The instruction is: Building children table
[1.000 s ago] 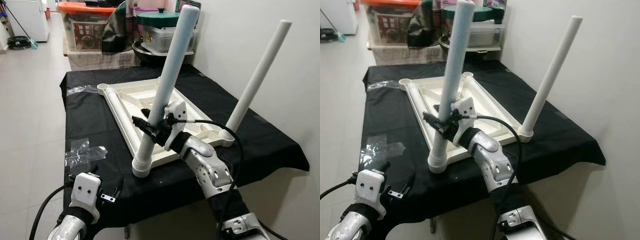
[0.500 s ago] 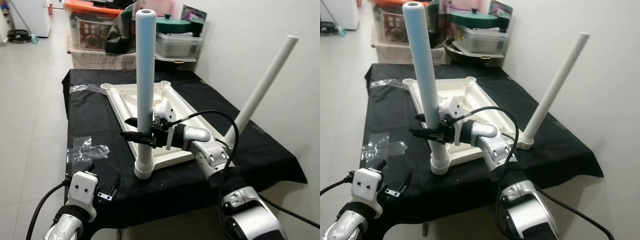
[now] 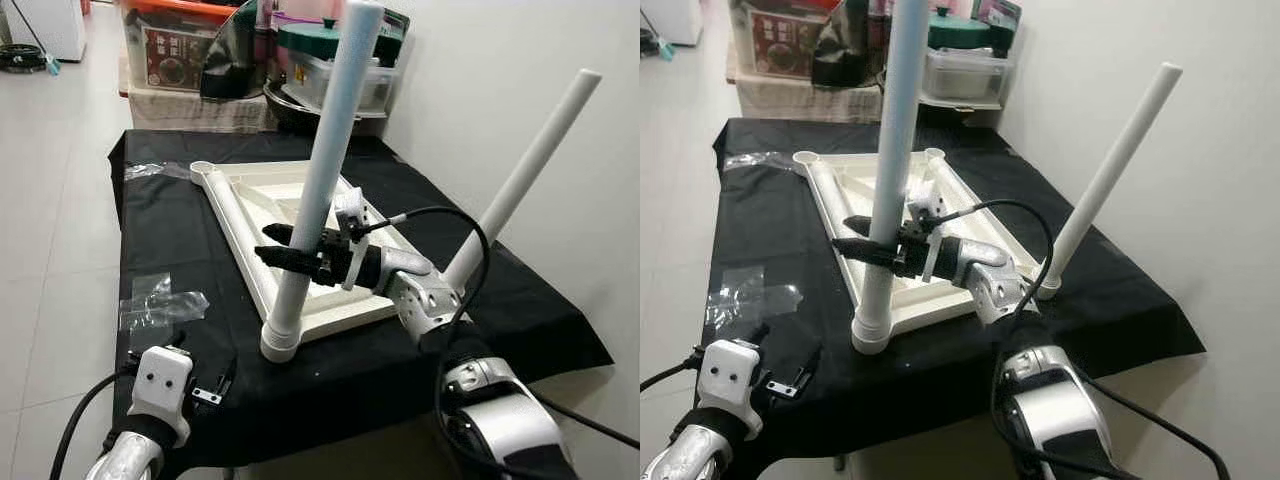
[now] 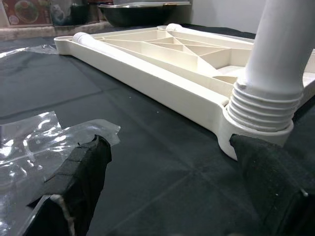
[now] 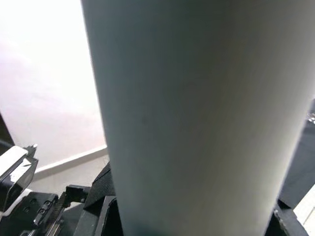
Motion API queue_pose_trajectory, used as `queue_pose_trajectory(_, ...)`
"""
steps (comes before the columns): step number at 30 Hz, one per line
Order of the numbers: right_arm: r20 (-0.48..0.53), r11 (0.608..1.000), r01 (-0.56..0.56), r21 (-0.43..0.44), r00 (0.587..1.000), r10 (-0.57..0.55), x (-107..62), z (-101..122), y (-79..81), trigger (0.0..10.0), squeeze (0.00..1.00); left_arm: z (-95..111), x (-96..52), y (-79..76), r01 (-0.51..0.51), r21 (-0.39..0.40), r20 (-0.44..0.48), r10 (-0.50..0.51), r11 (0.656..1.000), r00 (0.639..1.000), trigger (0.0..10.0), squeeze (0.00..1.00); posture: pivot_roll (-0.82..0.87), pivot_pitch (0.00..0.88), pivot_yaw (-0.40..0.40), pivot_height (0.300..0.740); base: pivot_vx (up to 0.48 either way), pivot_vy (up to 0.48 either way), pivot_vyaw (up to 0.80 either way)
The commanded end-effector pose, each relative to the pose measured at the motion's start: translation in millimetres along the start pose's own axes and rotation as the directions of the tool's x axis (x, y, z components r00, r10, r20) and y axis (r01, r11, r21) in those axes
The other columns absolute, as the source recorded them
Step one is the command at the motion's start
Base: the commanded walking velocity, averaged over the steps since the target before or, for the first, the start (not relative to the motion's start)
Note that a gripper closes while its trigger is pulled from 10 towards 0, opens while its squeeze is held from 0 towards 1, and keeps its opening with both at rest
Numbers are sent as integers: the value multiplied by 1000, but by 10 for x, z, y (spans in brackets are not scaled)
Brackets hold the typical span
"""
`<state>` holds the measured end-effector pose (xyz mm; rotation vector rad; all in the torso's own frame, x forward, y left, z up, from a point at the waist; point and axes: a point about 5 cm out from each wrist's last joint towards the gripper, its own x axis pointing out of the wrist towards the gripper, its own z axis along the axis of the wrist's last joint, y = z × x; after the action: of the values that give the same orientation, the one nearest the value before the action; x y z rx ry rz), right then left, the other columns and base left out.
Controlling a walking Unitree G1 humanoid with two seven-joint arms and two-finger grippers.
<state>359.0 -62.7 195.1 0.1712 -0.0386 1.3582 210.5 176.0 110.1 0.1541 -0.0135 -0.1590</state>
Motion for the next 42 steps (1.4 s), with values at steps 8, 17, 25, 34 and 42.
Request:
queue_pose_trajectory(8,-146,978,-4,210,989,36,-155,-586,86,10000,0,-17,-5,-20,9,9,-7,-9,1000,1000,10000,0,184,0,-176,740,0,0,0)
queue_pose_trajectory(17,-174,979,-54,195,981,89,-138,-633,120,10000,0,-24,-15,-32,6,6,-8,-6,1000,1000,10000,0,189,0,-182,740,0,0,0)
queue_pose_trajectory(25,-158,719,685,119,728,-667,-69,-617,-238,10000,0,-35,-37,-21,-5,4,-13,5,1000,1000,10000,0,175,0,-182,740,0,0,0)
queue_pose_trajectory(34,-104,420,897,136,434,-895,-32,-644,-192,10000,0,-26,-17,10,-1,10,-12,1,1000,1000,10000,0,175,0,-162,740,0,0,0)
queue_pose_trajectory(42,-81,516,856,4,515,-853,141,-574,-140,10000,0,-30,2,1,-6,8,-10,6,1000,1000,10000,0,170,0,-166,740,0,0,0)
